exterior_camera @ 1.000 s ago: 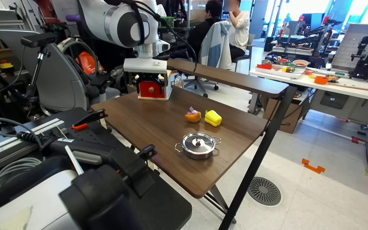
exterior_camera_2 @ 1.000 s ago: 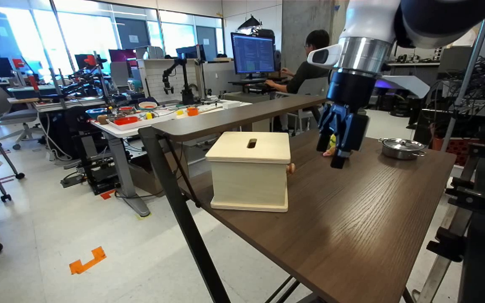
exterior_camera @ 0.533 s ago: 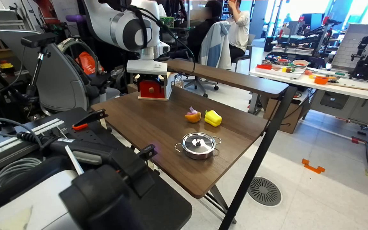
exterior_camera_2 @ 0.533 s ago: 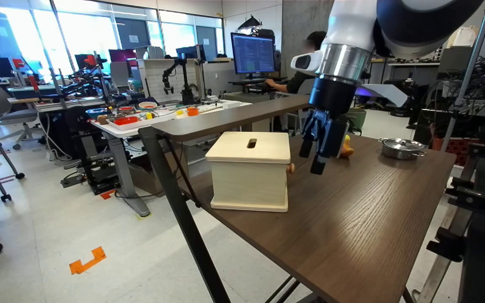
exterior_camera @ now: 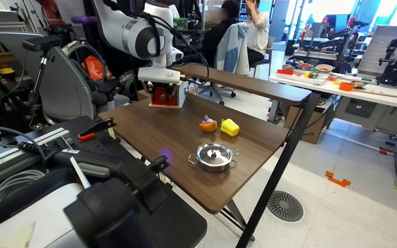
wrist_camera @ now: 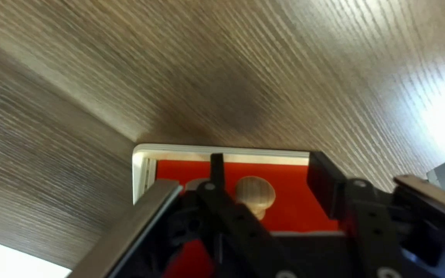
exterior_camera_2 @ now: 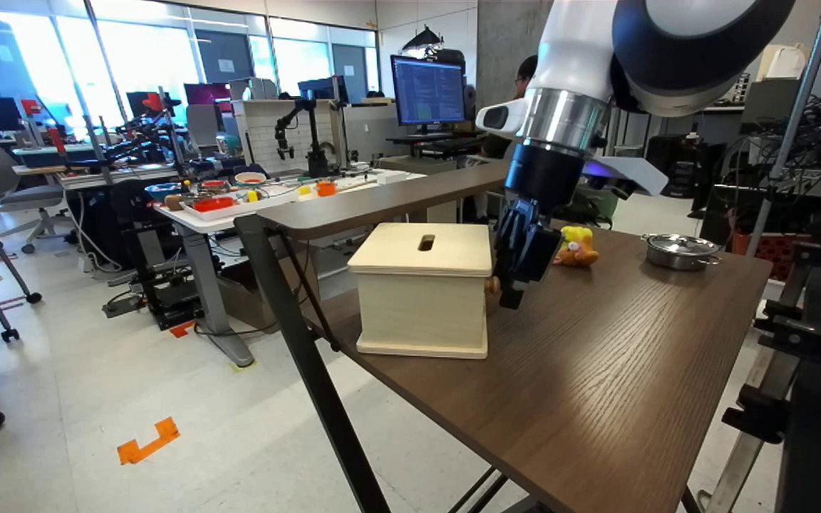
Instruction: Open the drawer and pick up the plush toy and place it in the open drawer
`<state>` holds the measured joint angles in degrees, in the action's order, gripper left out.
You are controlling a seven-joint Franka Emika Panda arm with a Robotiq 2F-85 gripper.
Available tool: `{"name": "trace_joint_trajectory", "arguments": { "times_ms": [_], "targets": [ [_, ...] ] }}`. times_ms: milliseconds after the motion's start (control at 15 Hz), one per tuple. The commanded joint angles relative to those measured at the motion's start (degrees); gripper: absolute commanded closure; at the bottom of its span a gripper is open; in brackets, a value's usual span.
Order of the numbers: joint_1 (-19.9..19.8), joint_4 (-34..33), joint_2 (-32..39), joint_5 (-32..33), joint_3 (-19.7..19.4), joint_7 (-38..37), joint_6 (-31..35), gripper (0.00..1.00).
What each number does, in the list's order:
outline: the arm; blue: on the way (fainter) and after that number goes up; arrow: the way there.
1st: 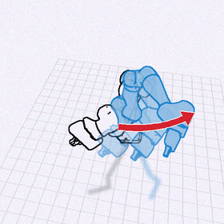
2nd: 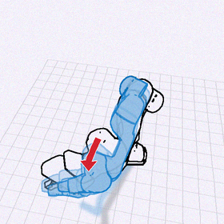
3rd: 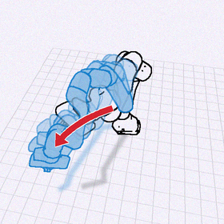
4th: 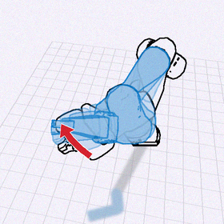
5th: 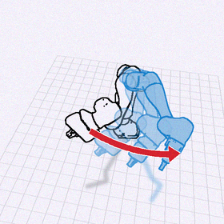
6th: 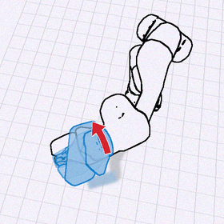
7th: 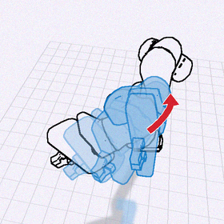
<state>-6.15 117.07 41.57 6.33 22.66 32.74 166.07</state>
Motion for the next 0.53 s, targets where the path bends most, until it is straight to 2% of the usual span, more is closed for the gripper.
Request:
{"name": "trace_joint_trajectory", "arguments": {
  "times_ms": [0, 200, 267, 333, 467],
  "targets": [
    [-0.9, -1.9, 1.4, 0.0, 1.0, 0.5, -1.4, 0.73],
    [-1.0, -2.1, 1.4, 0.1, 0.9, 0.5, -1.3, 0.94],
    [-1.0, -2.0, 1.4, 0.1, 1.0, 0.6, -1.3, 0.98],
    [-1.1, -1.7, 1.3, 0.1, 1.2, 0.8, -1.2, 0.94],
    [-1.1, -1.2, 0.9, 0.1, 1.4, 0.8, -1.4, 0.94]
  ]
}}
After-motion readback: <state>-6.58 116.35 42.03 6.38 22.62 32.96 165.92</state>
